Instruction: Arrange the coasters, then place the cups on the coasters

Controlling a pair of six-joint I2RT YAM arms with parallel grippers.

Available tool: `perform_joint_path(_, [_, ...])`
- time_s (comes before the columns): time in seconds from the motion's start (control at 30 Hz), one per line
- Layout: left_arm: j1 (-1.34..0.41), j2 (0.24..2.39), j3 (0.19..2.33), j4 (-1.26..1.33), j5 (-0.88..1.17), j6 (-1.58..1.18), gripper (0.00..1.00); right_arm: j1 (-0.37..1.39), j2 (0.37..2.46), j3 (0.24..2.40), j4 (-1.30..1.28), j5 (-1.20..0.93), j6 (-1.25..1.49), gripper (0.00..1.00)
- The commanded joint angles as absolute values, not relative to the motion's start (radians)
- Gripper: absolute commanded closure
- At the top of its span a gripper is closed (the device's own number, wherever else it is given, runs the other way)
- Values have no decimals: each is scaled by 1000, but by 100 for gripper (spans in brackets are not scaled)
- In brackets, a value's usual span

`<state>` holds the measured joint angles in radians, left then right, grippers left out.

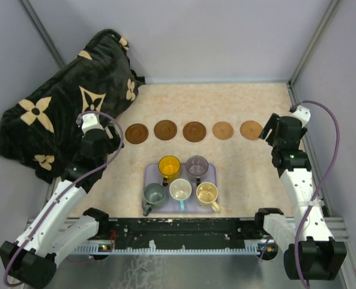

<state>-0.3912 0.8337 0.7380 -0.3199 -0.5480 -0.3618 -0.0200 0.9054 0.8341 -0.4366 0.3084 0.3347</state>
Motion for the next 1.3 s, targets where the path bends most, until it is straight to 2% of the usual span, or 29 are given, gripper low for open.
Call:
perform_joint_path(0.0, [-393, 791, 750, -386, -576, -366, 9, -20, 876, 889, -376, 366, 347, 22])
perform_joint_path(0.07, [-393, 770, 745, -398, -571, -372, 1, -21, 864, 884, -380, 378, 352, 14])
perform_joint_path(0.13, [-393, 756, 740, -410, -563, -381, 0, -20, 855, 878, -403, 399, 368, 4])
perform_joint_path(0.2, [-393, 745, 735, -421, -554, -389, 0, -21, 851, 873, -428, 421, 376, 1])
perform_joint_path(0.4, [-393, 730, 718, -444, -522, -403, 0, -20, 826, 867, -484, 449, 379, 1])
perform_joint_path(0.67, [-394, 727, 715, -503, -477, -421, 0, -20, 805, 862, -535, 377, 382, 1])
perform_joint_path(0.8, [-393, 705, 705, -501, -376, -384, 1, -20, 810, 872, -576, 279, 386, 2])
perform_joint_path(0.9, [-394, 711, 685, -496, -279, -385, 1, -13, 818, 873, -616, 164, 398, 7])
perform_joint_path(1.1, [-423, 770, 650, -476, -135, -446, 0, 144, 759, 835, -660, 162, 448, 15])
perform_joint_path(1.27, [-554, 797, 649, -440, -203, -458, 0, 284, 747, 825, -713, 184, 480, 19])
